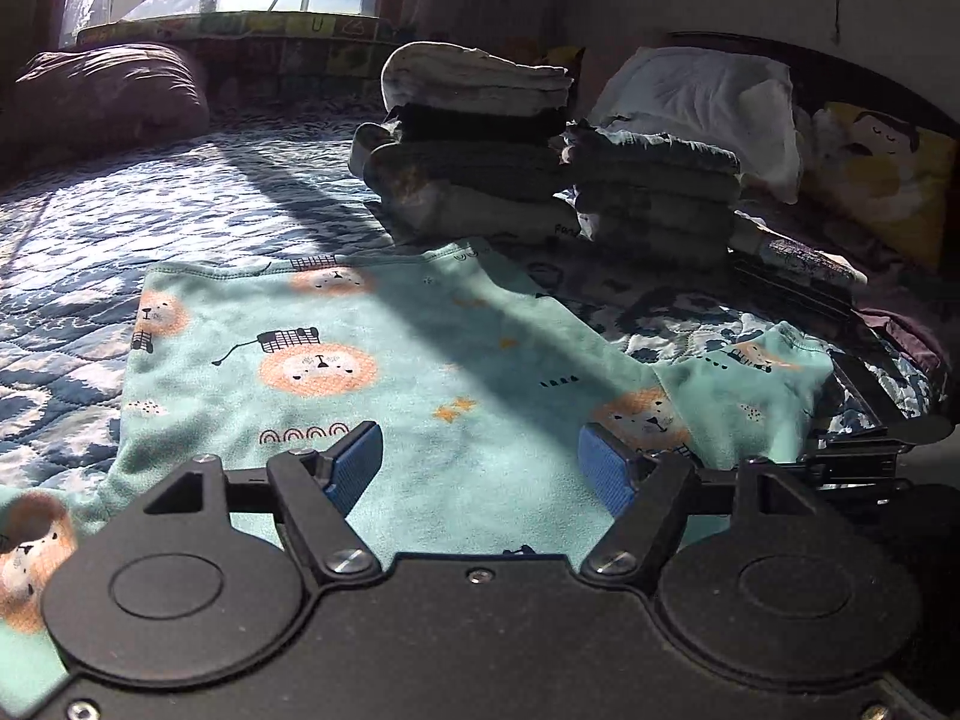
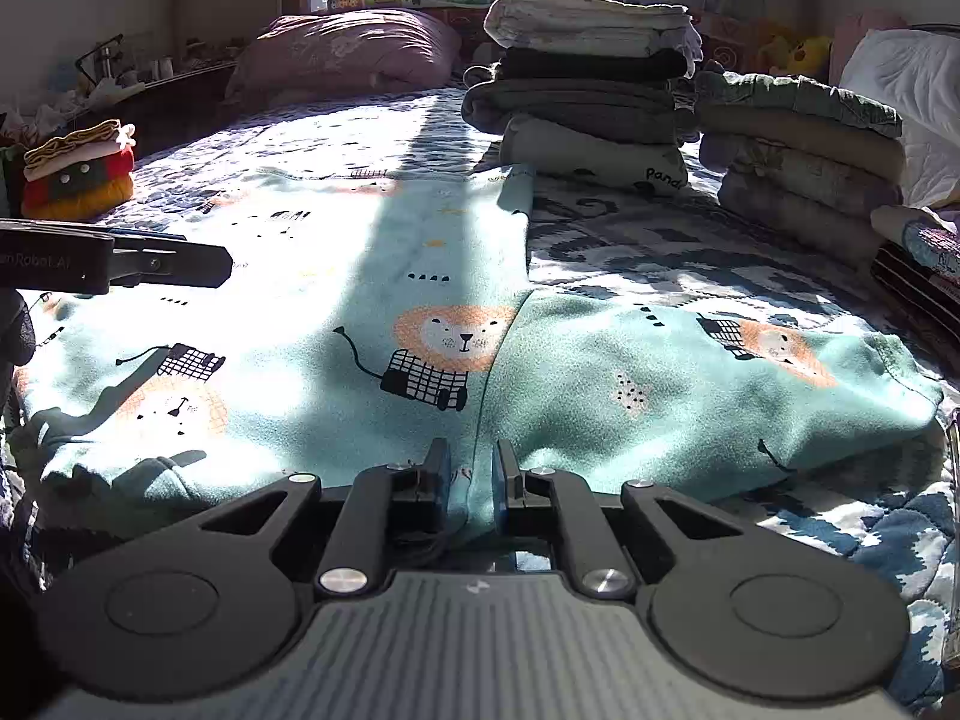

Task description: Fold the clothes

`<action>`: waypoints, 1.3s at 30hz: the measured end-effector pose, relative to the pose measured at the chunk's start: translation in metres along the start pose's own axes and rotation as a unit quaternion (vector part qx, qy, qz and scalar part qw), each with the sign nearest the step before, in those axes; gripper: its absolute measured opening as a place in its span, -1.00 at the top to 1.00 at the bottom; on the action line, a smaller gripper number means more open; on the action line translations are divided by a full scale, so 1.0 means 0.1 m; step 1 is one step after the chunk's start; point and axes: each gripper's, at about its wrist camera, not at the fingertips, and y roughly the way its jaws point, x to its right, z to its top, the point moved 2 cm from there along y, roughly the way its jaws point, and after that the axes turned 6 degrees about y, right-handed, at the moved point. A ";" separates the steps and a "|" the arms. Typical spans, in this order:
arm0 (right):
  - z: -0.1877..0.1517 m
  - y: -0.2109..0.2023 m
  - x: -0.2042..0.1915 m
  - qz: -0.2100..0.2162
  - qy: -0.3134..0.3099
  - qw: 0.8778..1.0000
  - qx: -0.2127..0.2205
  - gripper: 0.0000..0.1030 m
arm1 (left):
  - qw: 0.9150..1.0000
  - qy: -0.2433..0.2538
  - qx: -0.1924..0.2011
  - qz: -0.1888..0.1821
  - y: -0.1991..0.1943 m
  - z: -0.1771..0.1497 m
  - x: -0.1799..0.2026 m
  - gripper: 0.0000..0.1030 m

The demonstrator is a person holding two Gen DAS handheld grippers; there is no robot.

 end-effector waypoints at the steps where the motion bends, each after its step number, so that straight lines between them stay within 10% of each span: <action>1: -0.03 -0.07 0.01 0.002 0.001 1.000 0.008 0.68 | 1.000 0.004 -0.001 -0.003 -0.01 -0.01 0.02 -0.40; 10: -0.03 -0.31 0.02 0.011 0.016 0.997 0.076 0.61 | 0.998 0.055 -0.015 -0.036 -0.03 -0.12 0.36 -0.20; 18: -0.37 -0.14 0.04 0.014 -0.027 0.998 0.051 0.59 | 0.986 0.145 -0.070 -0.050 0.12 -0.44 0.76 0.00; 31: -0.07 -0.26 0.12 0.006 0.023 0.995 0.097 0.59 | 0.987 0.138 -0.053 -0.063 0.01 -0.47 0.70 0.01; 39: 0.05 0.15 0.58 -0.117 0.072 0.989 0.057 0.62 | 0.987 0.129 -0.056 -0.072 0.04 -0.49 0.64 -0.04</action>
